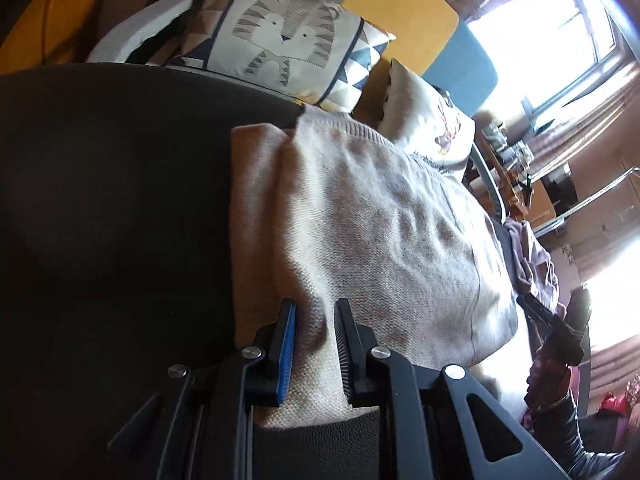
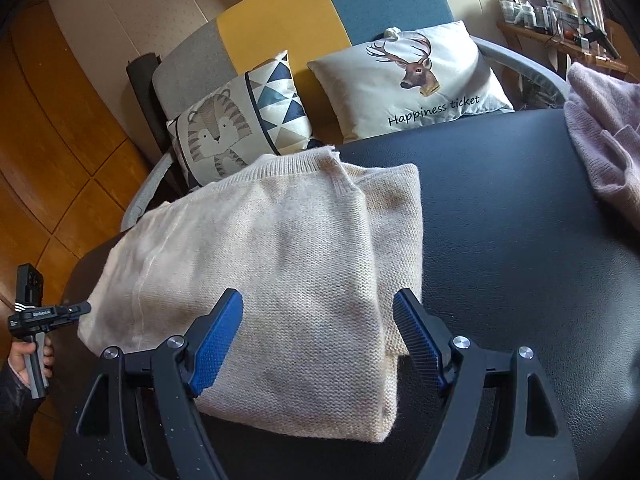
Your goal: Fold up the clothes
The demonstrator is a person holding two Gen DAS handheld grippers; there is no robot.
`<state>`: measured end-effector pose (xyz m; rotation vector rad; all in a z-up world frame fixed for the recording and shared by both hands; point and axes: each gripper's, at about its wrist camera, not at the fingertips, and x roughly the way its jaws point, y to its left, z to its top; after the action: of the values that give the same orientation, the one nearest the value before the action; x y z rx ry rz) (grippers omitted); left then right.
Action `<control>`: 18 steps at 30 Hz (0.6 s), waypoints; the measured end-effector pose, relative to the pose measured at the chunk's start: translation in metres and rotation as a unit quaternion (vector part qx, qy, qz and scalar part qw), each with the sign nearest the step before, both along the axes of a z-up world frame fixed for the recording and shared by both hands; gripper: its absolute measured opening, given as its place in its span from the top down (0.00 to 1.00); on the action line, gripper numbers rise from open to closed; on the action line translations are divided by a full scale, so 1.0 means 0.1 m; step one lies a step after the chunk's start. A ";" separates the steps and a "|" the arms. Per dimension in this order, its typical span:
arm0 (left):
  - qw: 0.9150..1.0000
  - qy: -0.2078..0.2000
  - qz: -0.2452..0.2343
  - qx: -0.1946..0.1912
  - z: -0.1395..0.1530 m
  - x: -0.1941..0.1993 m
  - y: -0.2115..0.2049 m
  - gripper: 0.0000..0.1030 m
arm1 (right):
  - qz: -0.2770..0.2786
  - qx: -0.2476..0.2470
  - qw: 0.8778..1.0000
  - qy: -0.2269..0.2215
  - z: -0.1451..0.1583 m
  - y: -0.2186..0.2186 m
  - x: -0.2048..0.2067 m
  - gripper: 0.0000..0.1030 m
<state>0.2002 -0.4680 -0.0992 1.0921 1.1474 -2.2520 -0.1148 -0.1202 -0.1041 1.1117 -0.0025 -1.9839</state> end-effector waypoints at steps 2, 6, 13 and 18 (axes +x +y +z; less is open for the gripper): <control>1.000 -0.001 -0.001 0.004 -0.01 -0.04 -0.03 0.82 | 0.004 -0.006 1.000 -0.005 0.01 0.01 -0.01 0.22; 1.000 -0.008 0.016 0.012 -0.06 -0.02 -0.11 0.82 | 0.010 -0.006 1.000 -0.005 0.01 0.01 -0.03 0.22; 1.000 -0.003 0.014 0.025 -0.11 -0.03 -0.14 0.82 | 0.018 -0.010 1.000 -0.008 0.04 -0.06 -0.14 0.22; 1.000 0.002 0.002 0.030 -0.13 -0.07 -0.12 0.81 | 0.027 0.003 0.999 -0.025 -0.07 -0.16 -0.22 0.28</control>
<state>0.1936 -0.4802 -0.1120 1.1058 1.2249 -2.2312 -0.1367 -0.1366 -0.1113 1.1524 0.0068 -1.9088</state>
